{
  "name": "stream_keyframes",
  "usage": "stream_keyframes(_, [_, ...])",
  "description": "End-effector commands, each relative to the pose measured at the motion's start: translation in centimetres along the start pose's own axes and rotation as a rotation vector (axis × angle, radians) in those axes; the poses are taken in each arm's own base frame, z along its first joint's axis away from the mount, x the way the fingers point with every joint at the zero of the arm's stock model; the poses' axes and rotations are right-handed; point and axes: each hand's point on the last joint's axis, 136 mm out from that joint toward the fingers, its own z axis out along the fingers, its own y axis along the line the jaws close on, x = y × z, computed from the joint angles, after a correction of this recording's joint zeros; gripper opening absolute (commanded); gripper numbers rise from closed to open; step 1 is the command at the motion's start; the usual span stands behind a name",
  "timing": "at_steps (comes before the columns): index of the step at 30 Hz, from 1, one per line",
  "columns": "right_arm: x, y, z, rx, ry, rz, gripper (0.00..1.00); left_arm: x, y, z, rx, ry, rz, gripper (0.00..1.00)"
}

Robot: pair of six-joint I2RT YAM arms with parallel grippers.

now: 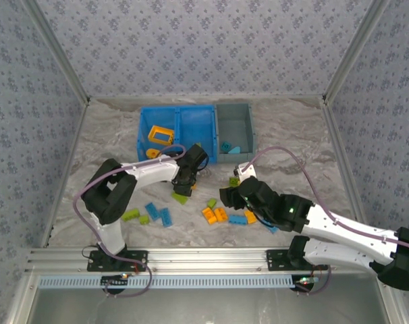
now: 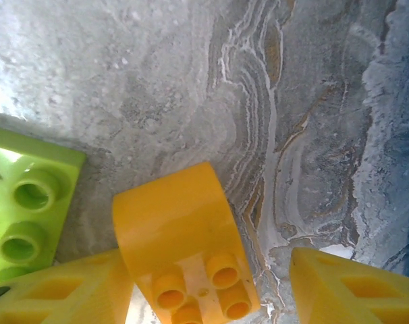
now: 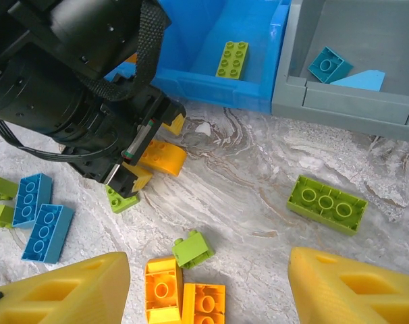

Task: Sort the legos into containers by color

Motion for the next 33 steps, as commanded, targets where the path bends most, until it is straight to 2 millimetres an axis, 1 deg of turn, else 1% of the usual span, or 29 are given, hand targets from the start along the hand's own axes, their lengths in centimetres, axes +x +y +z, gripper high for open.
stream_keyframes(1, [0.2,-0.4,0.1,0.024,-0.007,0.011,0.66,0.1,0.6,1.3,-0.059,0.003,-0.134,0.57])
stream_keyframes(4, [0.2,-0.5,0.0,0.034,-0.009,0.014,0.66,0.1,1.0,1.3,-0.072,0.005,-0.131,0.36])
stream_keyframes(5, [0.1,-0.6,0.0,0.038,-0.011,0.014,0.66,0.0,1.1,1.2,-0.073,0.001,-0.129,0.32])
stream_keyframes(6, [0.1,-0.7,0.0,0.039,-0.012,0.015,0.66,-0.1,1.0,1.0,-0.067,-0.001,-0.126,0.31])
stream_keyframes(8, [0.2,-0.7,0.0,0.041,-0.012,0.015,0.66,-0.5,0.7,0.3,-0.047,-0.014,-0.114,0.3])
stream_keyframes(11, [0.1,-0.6,0.0,0.039,-0.015,0.015,0.66,-0.9,-0.1,-1.5,0.002,-0.036,-0.07,0.3])
stream_keyframes(14, [-0.1,-0.5,-0.1,0.035,-0.02,0.016,0.66,-1.4,-0.9,-3.9,0.059,-0.055,-0.026,0.29])
stream_keyframes(16, [-0.3,-0.4,-0.1,0.03,-0.025,0.013,0.66,-2.1,-0.5,-5.9,0.082,-0.079,0.007,0.29])
stream_keyframes(18, [-0.7,0.0,-0.2,0.019,-0.035,0.005,0.66,-3.3,0.1,-7.9,0.106,-0.108,0.035,0.29])
stream_keyframes(21, [-1.6,0.7,-0.4,-0.008,-0.057,-0.006,0.66,-5.8,1.3,-10.6,0.153,-0.159,0.069,0.28])
stream_keyframes(24, [-2.3,1.6,-0.1,-0.032,-0.067,-0.02,0.66,-8.8,1.4,-13.5,0.201,-0.225,0.138,0.27])
stream_keyframes(26, [-2.6,2.2,0.2,-0.042,-0.067,-0.032,0.66,-10.6,0.3,-15.0,0.221,-0.264,0.212,0.26])
stream_keyframes(28, [-3.0,3.0,0.7,-0.057,-0.065,-0.041,0.66,-12.1,-1.6,-16.1,0.222,-0.296,0.321,0.26])
stream_keyframes(31, [-3.7,4.2,1.6,-0.073,-0.065,-0.055,0.66,-13.9,-4.5,-16.2,0.186,-0.317,0.475,0.27])
stream_keyframes(33, [-4.2,4.9,2.1,-0.078,-0.064,-0.061,0.66,-14.3,-6.6,-15.1,0.189,-0.277,0.56,0.27])
